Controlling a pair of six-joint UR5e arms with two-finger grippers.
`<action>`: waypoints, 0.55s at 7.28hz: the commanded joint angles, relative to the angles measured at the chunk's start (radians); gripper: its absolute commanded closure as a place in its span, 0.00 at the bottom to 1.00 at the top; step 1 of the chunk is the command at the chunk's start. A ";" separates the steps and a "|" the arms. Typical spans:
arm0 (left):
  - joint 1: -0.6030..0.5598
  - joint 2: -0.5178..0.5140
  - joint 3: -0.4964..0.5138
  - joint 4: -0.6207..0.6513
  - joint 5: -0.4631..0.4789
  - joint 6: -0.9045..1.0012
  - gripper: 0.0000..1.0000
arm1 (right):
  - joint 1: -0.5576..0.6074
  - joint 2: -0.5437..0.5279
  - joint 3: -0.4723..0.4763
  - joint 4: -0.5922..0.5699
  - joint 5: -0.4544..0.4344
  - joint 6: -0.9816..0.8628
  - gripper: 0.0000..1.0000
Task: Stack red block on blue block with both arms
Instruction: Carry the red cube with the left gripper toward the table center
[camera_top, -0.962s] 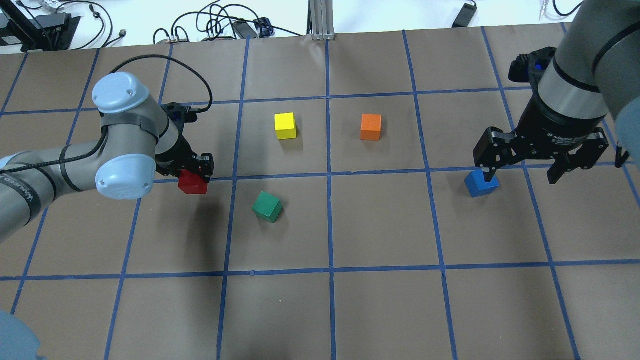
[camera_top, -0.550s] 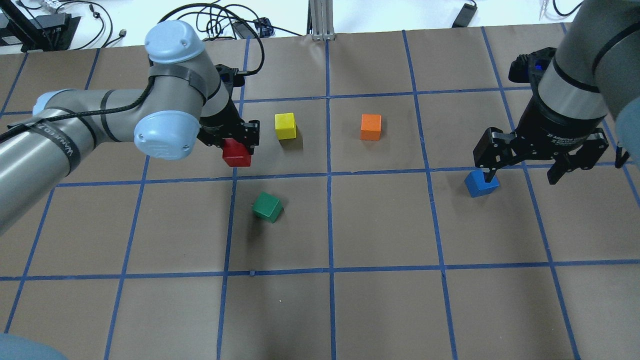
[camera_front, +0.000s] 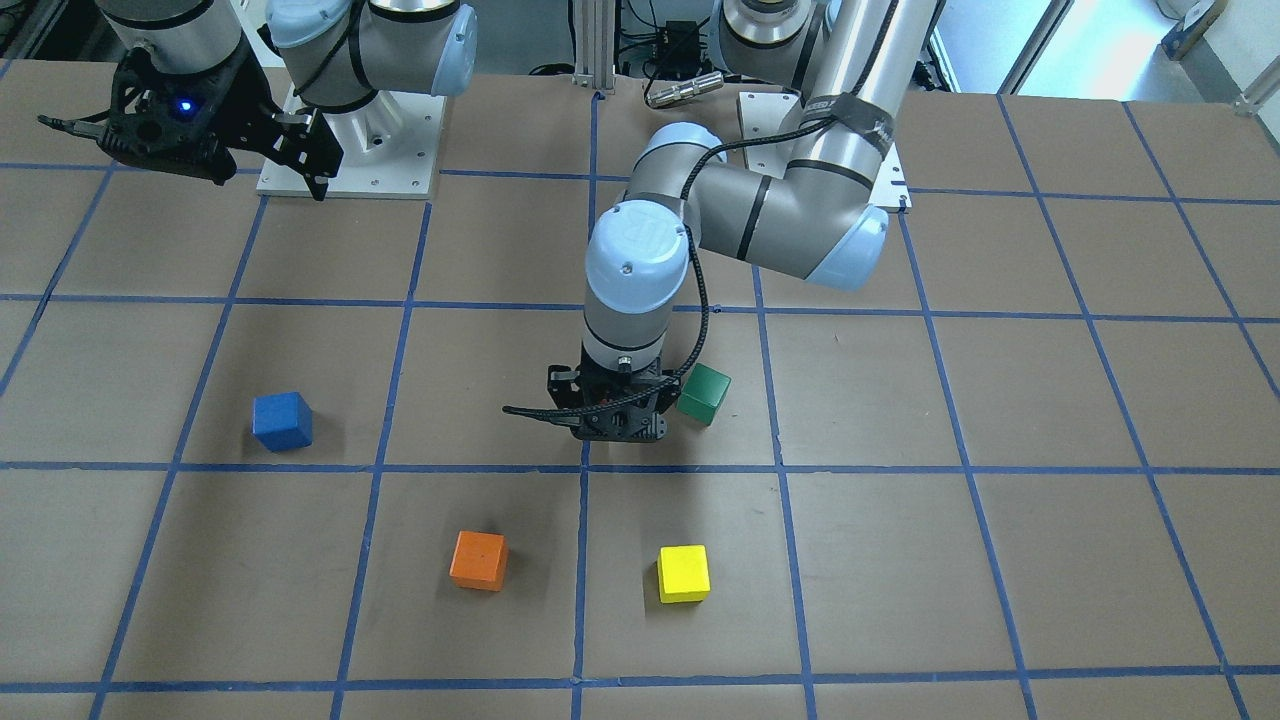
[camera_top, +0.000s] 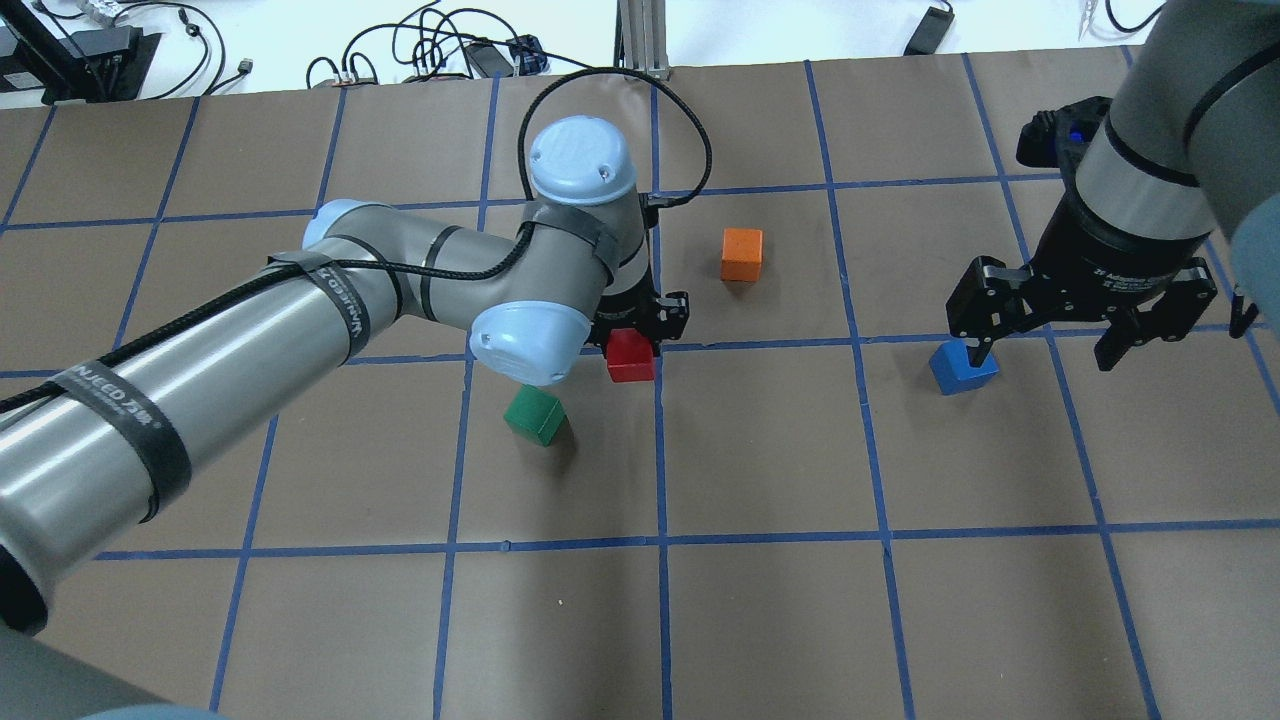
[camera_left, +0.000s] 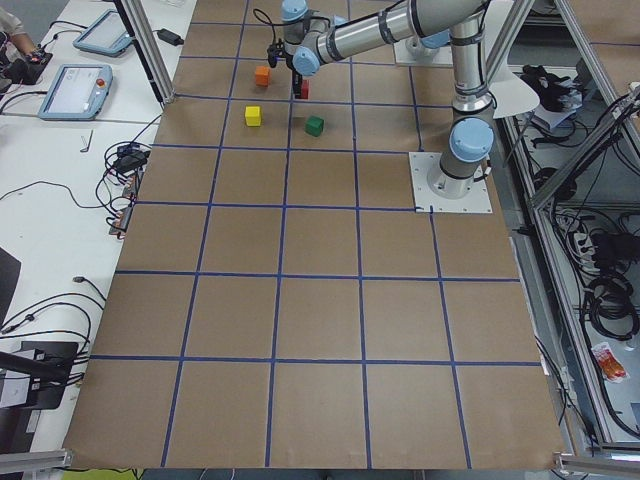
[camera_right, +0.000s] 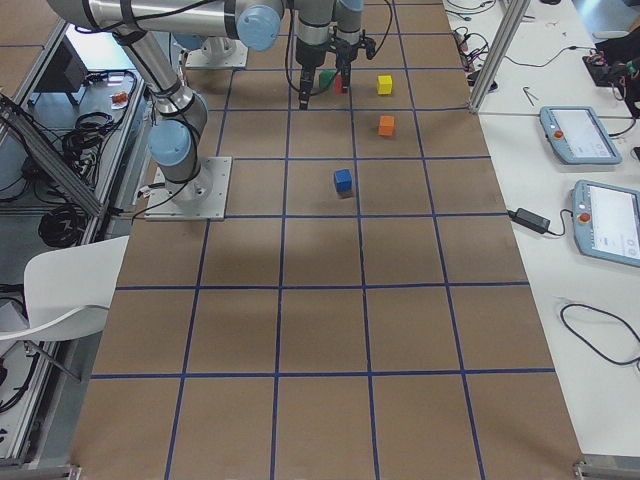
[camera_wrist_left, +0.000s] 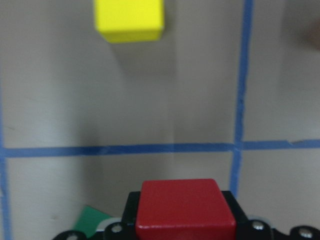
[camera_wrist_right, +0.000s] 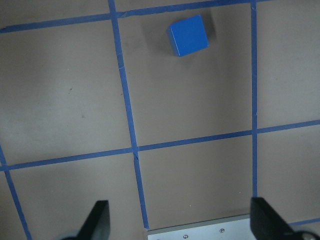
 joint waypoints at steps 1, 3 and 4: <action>-0.032 -0.089 0.001 0.058 0.011 -0.020 0.89 | 0.000 0.000 0.000 -0.003 0.000 0.000 0.00; -0.032 -0.069 0.007 0.066 0.013 -0.014 0.00 | 0.000 0.000 0.000 -0.004 0.000 0.000 0.00; -0.026 -0.060 0.011 0.067 0.014 -0.008 0.00 | 0.000 0.000 0.000 -0.001 0.000 0.000 0.00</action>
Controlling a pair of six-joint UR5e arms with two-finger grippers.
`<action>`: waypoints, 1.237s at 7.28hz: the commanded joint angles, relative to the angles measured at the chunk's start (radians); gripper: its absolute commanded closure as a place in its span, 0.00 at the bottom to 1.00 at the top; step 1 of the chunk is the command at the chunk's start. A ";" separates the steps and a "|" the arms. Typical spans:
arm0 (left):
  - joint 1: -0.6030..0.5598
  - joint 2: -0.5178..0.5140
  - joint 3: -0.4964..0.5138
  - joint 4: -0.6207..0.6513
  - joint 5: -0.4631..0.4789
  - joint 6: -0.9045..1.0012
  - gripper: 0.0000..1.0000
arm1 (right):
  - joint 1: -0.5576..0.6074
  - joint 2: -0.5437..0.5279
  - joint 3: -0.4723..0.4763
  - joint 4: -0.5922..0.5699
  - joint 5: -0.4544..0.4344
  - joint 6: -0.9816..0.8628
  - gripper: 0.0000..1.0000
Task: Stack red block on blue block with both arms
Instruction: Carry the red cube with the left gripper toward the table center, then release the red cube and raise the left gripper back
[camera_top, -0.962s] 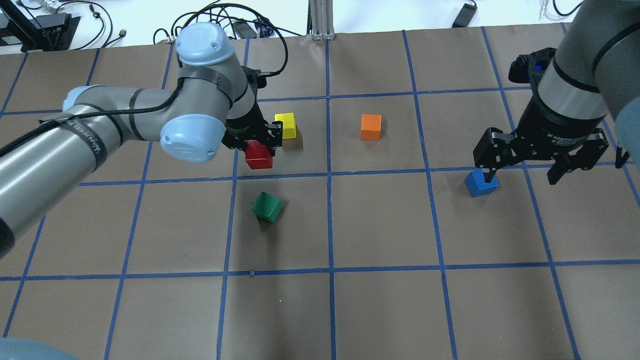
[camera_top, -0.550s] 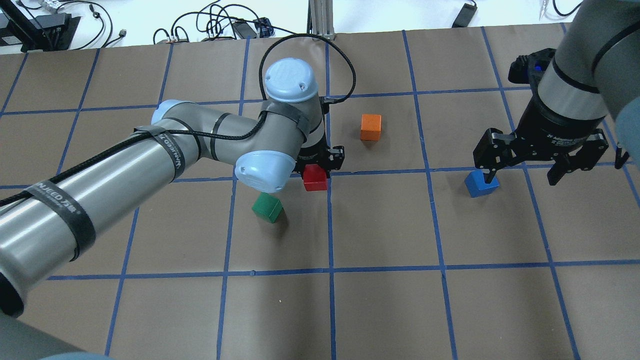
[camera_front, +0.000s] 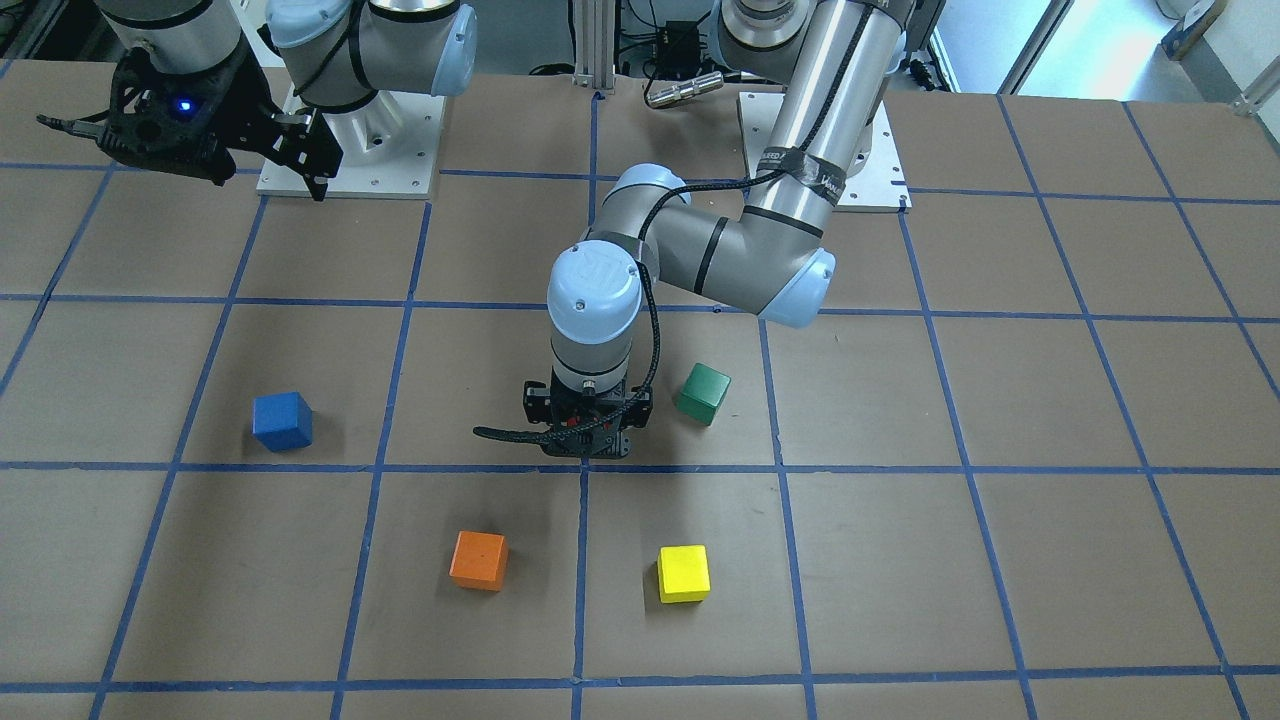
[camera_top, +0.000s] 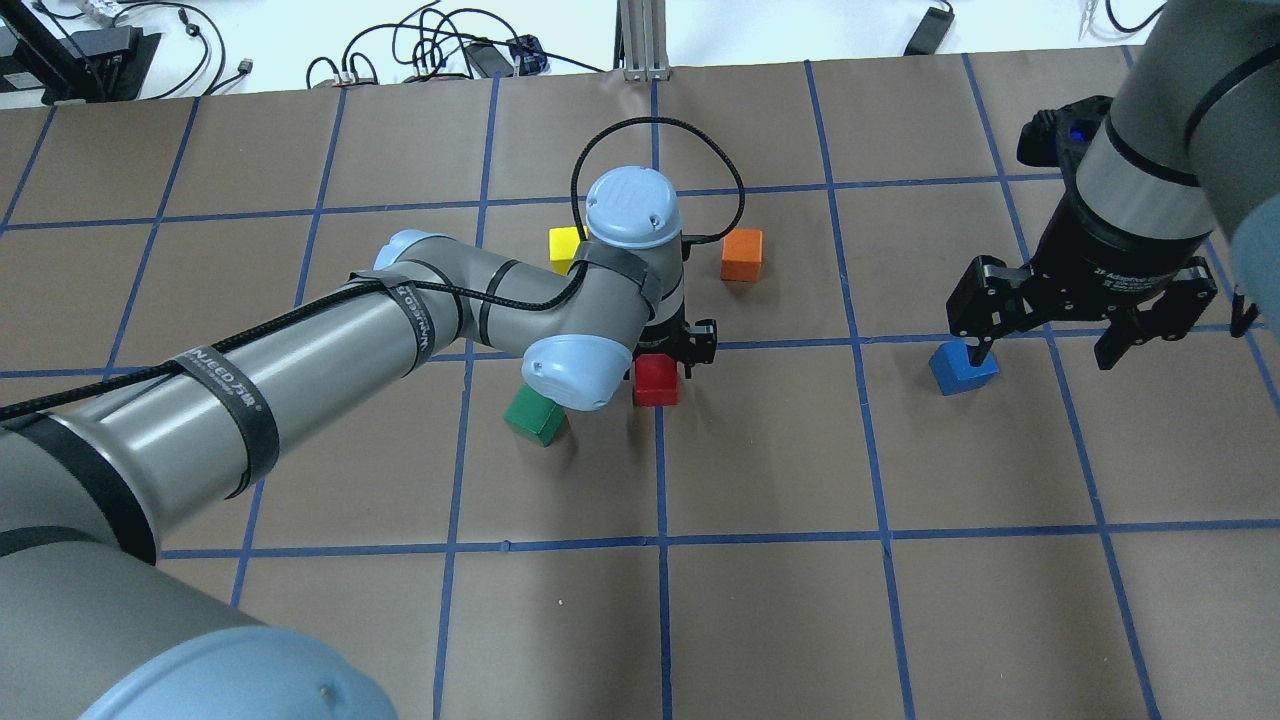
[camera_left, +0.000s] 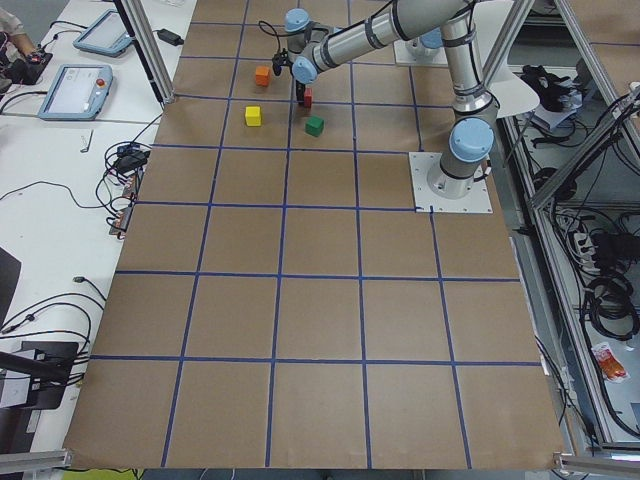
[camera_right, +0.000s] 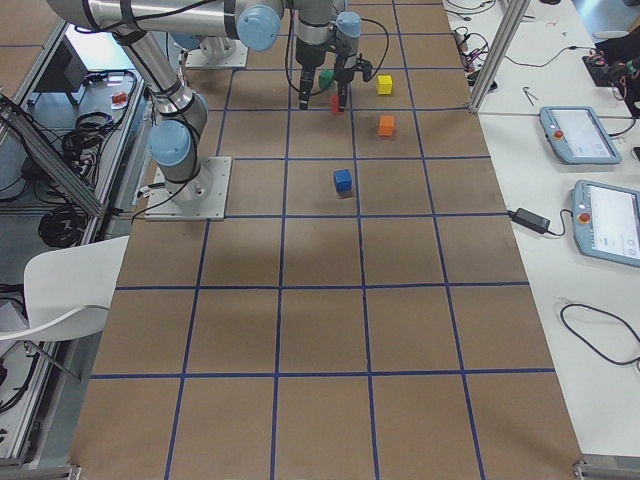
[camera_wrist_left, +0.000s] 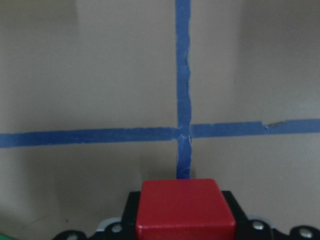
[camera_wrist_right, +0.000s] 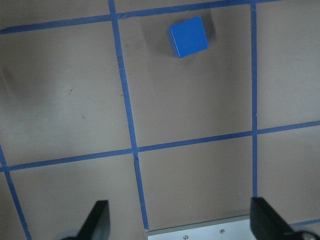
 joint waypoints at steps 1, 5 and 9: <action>0.014 0.029 0.007 0.005 0.002 0.015 0.00 | 0.000 0.000 0.000 0.015 -0.003 0.003 0.00; 0.284 0.246 0.184 -0.412 0.002 0.365 0.00 | 0.006 0.000 -0.008 0.014 -0.037 0.003 0.00; 0.450 0.452 0.266 -0.675 0.002 0.523 0.00 | 0.046 0.046 -0.005 -0.154 0.099 0.023 0.00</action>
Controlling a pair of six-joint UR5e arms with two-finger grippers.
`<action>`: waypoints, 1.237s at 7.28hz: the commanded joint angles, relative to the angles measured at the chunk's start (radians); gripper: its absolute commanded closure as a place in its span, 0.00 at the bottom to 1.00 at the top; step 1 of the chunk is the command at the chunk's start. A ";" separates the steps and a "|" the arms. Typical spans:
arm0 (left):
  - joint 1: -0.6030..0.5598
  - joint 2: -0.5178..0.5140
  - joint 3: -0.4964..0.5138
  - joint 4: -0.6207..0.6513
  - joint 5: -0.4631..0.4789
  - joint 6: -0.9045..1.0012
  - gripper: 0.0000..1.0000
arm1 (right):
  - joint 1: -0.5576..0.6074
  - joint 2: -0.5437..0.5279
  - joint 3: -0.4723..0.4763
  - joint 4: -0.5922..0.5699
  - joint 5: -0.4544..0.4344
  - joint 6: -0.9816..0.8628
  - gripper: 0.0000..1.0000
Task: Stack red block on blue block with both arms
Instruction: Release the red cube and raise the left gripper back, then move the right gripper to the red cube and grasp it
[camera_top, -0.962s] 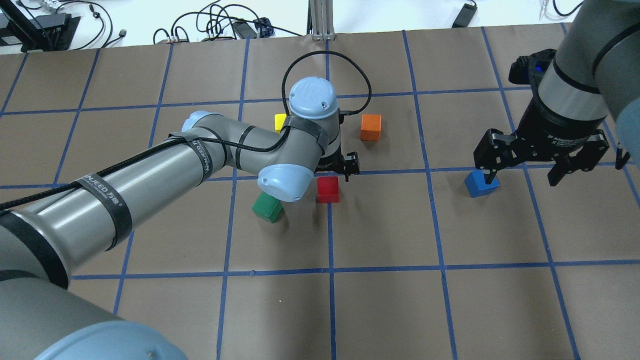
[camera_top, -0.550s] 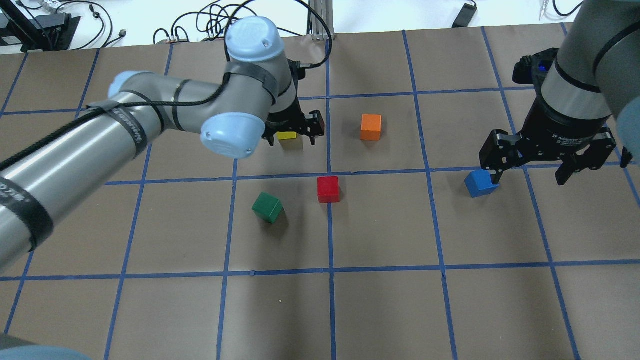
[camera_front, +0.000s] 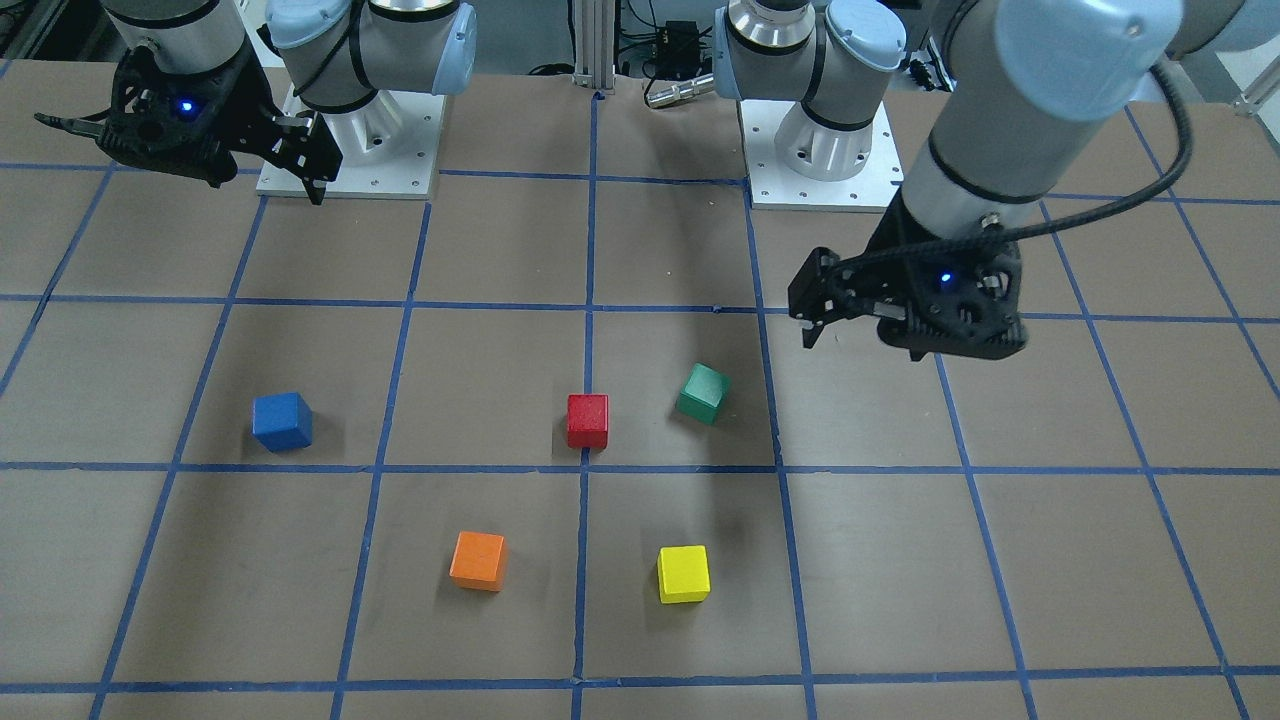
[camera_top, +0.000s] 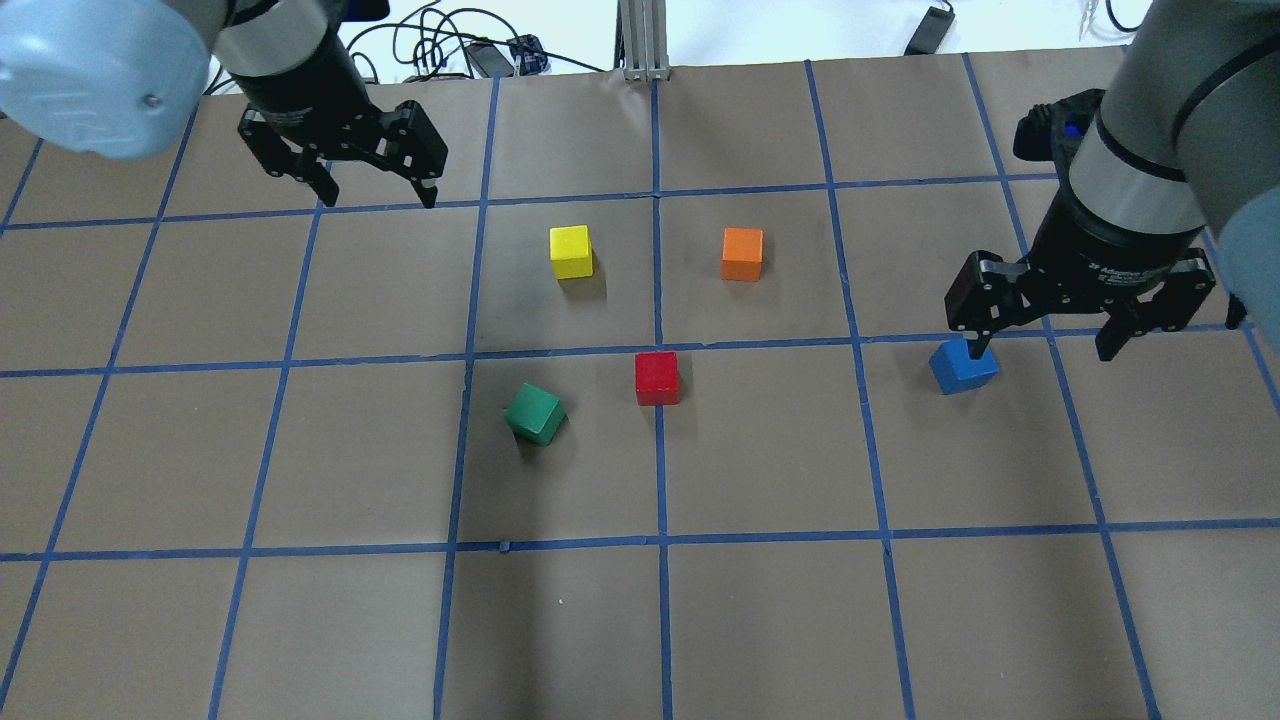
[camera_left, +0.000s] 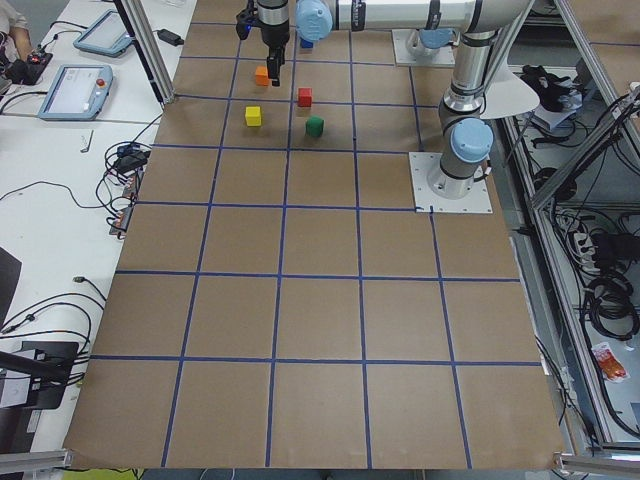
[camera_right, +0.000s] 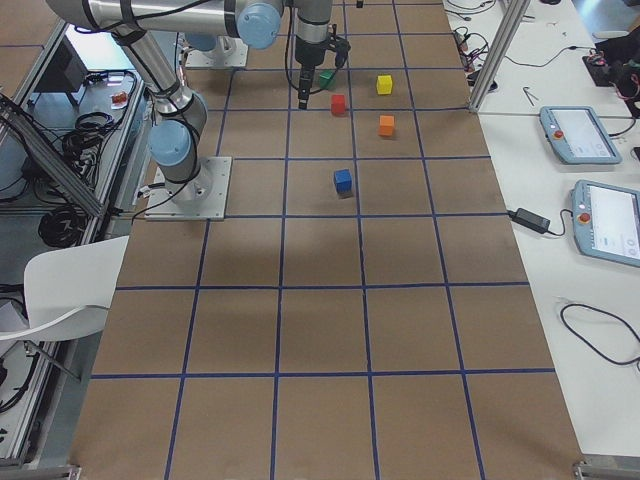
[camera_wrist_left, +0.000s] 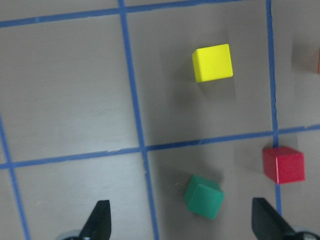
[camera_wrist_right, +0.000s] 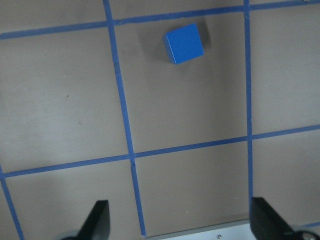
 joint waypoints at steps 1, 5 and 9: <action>0.025 0.095 0.002 -0.039 0.002 0.025 0.00 | 0.061 0.086 0.002 -0.177 0.146 0.041 0.00; 0.022 0.113 -0.062 -0.013 0.046 0.024 0.00 | 0.308 0.359 0.004 -0.519 0.090 0.155 0.00; 0.022 0.113 -0.061 -0.013 0.039 0.019 0.00 | 0.415 0.572 -0.002 -0.753 0.092 0.253 0.00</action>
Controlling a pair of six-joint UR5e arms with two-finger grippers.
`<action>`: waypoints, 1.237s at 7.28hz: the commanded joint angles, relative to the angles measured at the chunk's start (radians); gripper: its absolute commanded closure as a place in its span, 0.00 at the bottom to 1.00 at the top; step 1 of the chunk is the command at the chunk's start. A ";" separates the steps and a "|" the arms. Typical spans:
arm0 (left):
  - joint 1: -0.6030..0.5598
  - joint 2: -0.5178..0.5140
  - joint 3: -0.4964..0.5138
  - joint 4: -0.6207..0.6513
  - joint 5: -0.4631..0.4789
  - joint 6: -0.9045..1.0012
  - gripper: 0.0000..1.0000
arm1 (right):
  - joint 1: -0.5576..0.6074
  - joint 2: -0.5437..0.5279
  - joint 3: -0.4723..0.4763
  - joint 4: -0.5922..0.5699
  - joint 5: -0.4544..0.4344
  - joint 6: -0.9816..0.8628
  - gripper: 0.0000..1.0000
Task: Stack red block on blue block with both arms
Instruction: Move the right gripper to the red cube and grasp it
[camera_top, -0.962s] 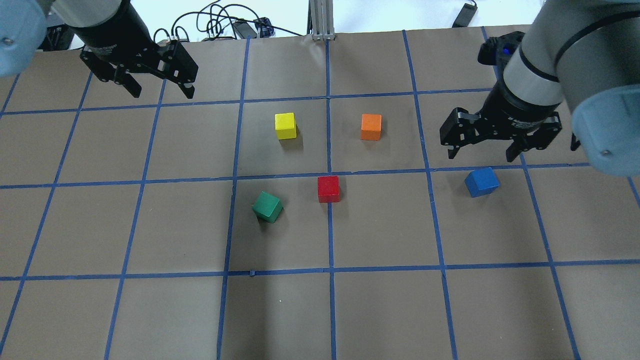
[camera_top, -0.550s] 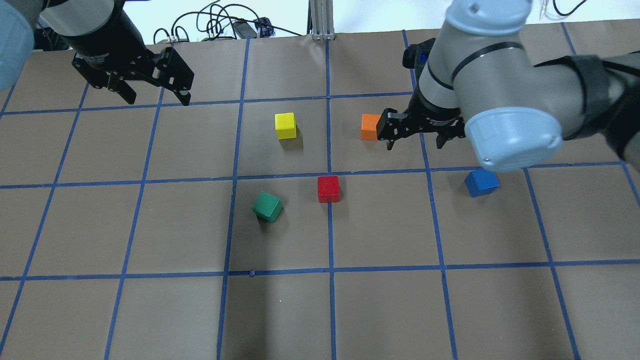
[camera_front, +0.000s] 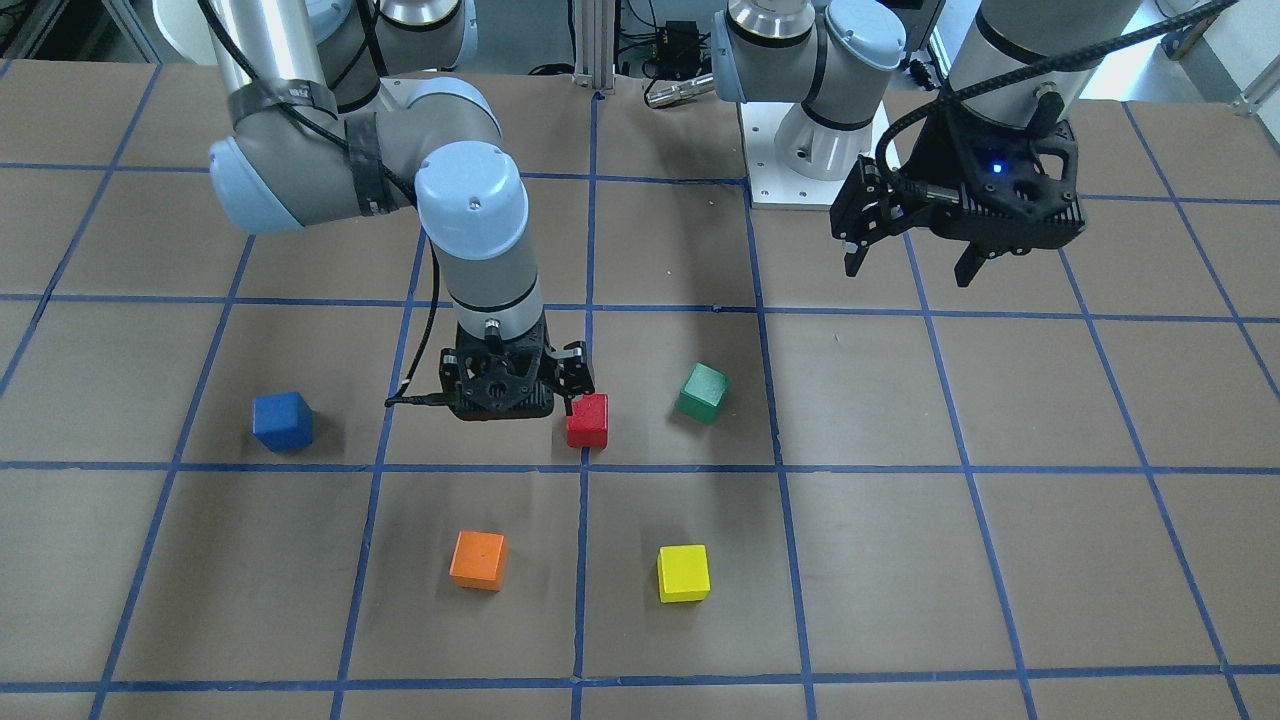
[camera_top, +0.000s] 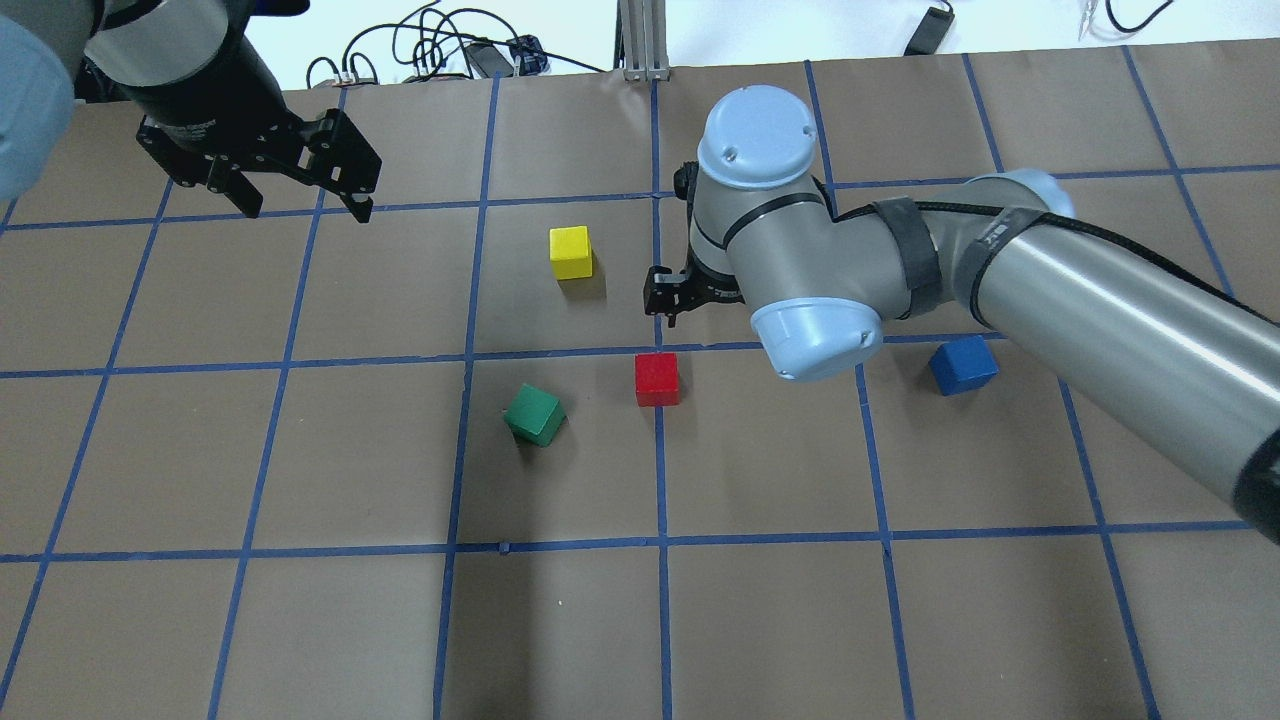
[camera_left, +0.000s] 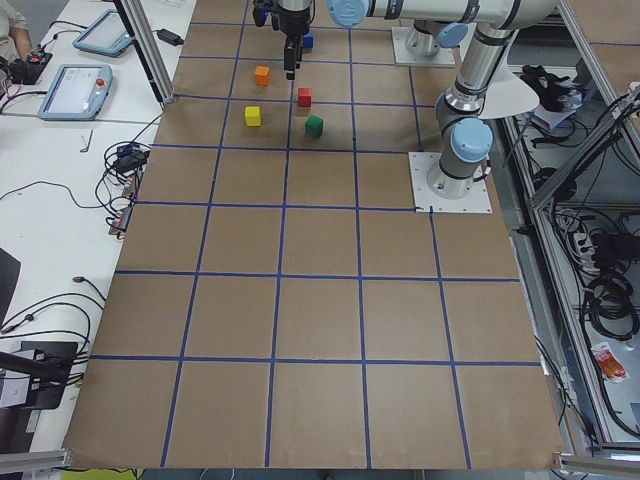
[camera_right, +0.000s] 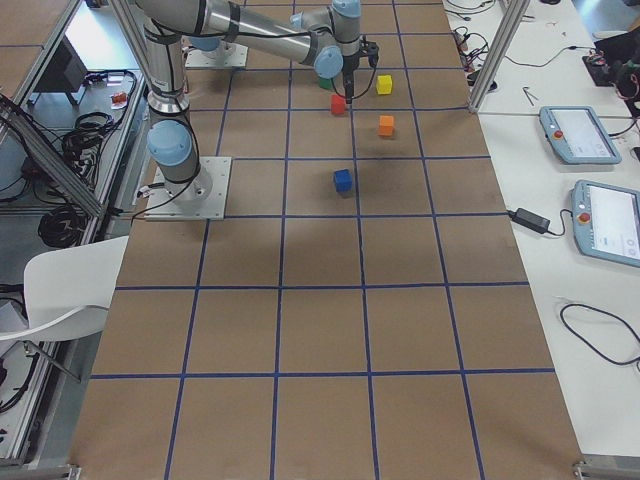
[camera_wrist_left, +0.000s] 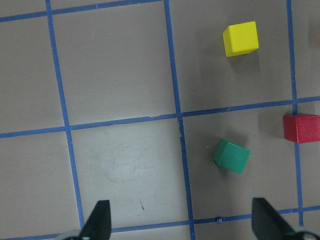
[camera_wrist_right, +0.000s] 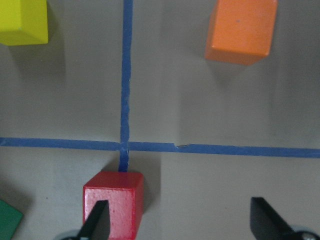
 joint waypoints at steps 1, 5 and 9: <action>0.000 -0.003 0.001 0.000 -0.002 -0.005 0.00 | 0.051 0.055 -0.001 -0.043 0.009 0.029 0.00; 0.000 -0.006 0.001 0.000 -0.004 0.006 0.00 | 0.077 0.082 0.005 -0.019 0.016 0.026 0.00; -0.002 -0.006 0.003 0.002 -0.004 0.009 0.00 | 0.092 0.136 -0.001 -0.039 0.019 0.024 0.04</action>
